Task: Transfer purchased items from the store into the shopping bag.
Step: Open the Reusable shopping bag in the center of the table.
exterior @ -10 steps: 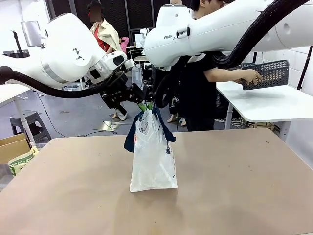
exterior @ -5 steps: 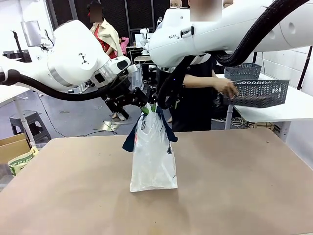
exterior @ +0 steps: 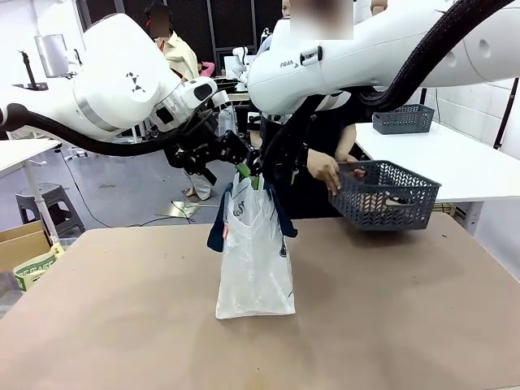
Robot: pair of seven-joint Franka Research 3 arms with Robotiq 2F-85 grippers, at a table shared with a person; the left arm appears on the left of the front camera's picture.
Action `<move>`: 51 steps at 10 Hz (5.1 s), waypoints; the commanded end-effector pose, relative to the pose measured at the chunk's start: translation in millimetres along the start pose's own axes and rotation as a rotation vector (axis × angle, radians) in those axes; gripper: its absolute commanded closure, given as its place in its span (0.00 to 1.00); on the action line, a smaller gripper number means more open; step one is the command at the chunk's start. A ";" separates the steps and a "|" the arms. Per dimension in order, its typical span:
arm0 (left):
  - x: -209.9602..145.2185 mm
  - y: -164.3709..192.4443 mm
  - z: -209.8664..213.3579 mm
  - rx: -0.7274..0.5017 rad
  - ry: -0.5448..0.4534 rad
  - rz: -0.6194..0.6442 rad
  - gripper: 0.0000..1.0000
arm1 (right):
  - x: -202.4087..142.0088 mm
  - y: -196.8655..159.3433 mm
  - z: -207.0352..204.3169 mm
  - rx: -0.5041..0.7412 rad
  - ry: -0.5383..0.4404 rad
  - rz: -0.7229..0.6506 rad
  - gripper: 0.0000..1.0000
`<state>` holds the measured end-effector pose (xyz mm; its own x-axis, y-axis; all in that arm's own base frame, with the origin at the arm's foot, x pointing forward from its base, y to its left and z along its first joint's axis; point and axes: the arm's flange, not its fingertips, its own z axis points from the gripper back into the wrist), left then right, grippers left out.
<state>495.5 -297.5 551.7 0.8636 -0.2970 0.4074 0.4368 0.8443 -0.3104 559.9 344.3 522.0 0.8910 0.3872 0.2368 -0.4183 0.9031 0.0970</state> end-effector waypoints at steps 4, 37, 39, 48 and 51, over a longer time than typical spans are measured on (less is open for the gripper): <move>-7.5 9.7 -18.7 0.037 0.087 0.020 0.00 | -10.6 0.0 -5.1 0.016 0.017 -0.001 0.00; -35.9 60.2 -4.8 0.046 0.140 -0.248 1.00 | -63.7 -50.6 38.0 -0.023 -0.008 0.306 1.00; -29.6 65.2 -4.4 0.129 0.069 -0.169 1.00 | -63.2 -53.3 34.6 -0.024 0.009 0.297 1.00; -25.3 75.5 -1.5 0.129 0.004 -0.094 1.00 | -56.8 -63.5 30.9 -0.040 0.040 0.253 1.00; -25.3 75.5 -1.5 0.129 0.004 -0.094 1.00 | -56.8 -63.5 30.9 -0.040 0.040 0.253 1.00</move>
<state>505.8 -228.4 514.4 0.8229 -0.3828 0.4198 0.4821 0.8615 -0.1594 530.4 261.0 532.8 0.7645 0.6086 0.2124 -0.6234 0.7819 0.0038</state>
